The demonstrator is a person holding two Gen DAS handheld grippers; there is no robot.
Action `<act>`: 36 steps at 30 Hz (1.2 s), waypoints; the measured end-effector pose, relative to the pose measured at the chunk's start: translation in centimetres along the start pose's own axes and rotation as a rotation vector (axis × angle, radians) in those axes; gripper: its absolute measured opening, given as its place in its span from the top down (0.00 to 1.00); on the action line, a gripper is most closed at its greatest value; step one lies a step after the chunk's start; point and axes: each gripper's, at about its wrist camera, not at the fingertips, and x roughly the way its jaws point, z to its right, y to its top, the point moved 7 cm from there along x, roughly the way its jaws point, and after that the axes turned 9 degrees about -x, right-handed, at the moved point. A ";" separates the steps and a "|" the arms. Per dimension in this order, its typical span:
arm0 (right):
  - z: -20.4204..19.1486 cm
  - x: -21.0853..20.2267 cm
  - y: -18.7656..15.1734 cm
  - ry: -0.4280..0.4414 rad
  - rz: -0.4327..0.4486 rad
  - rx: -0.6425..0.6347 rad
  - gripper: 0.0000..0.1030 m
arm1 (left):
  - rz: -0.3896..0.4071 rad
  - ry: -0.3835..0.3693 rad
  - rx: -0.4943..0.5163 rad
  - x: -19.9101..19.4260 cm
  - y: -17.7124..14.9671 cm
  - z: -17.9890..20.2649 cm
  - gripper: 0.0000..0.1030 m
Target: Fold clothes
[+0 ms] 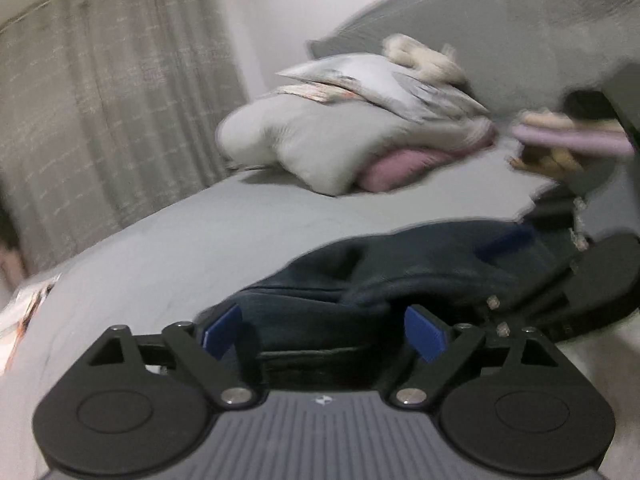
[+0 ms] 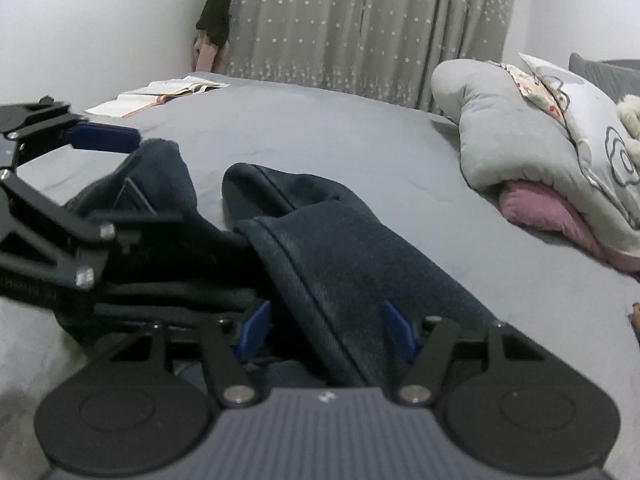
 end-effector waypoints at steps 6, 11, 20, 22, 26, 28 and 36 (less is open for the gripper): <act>1.1 0.9 -0.2 -0.034 0.008 0.011 0.70 | -0.076 -0.018 0.165 2.2 0.9 1.8 0.14; 2.9 0.2 0.4 -0.025 0.051 0.120 0.89 | -0.163 0.001 0.157 3.3 0.6 1.4 0.43; 6.2 -2.2 1.0 -0.113 0.127 0.245 0.92 | -0.133 -0.011 0.091 0.1 -0.4 2.8 0.80; 7.2 -3.1 1.1 -0.141 0.152 0.276 0.92 | -0.120 -0.010 0.059 -0.9 -0.6 2.7 0.82; 9.7 -4.6 1.1 -0.225 0.195 0.324 0.93 | -0.104 -0.024 -0.027 -4.0 -1.0 2.3 0.82; 10.6 -5.2 1.2 -0.252 0.207 0.345 0.93 | -0.099 -0.023 -0.045 -5.5 -1.3 2.0 0.83; 16.9 -8.0 -0.8 -0.412 0.222 0.489 0.93 | -0.110 -0.037 -0.115 -10.3 -4.1 1.2 0.83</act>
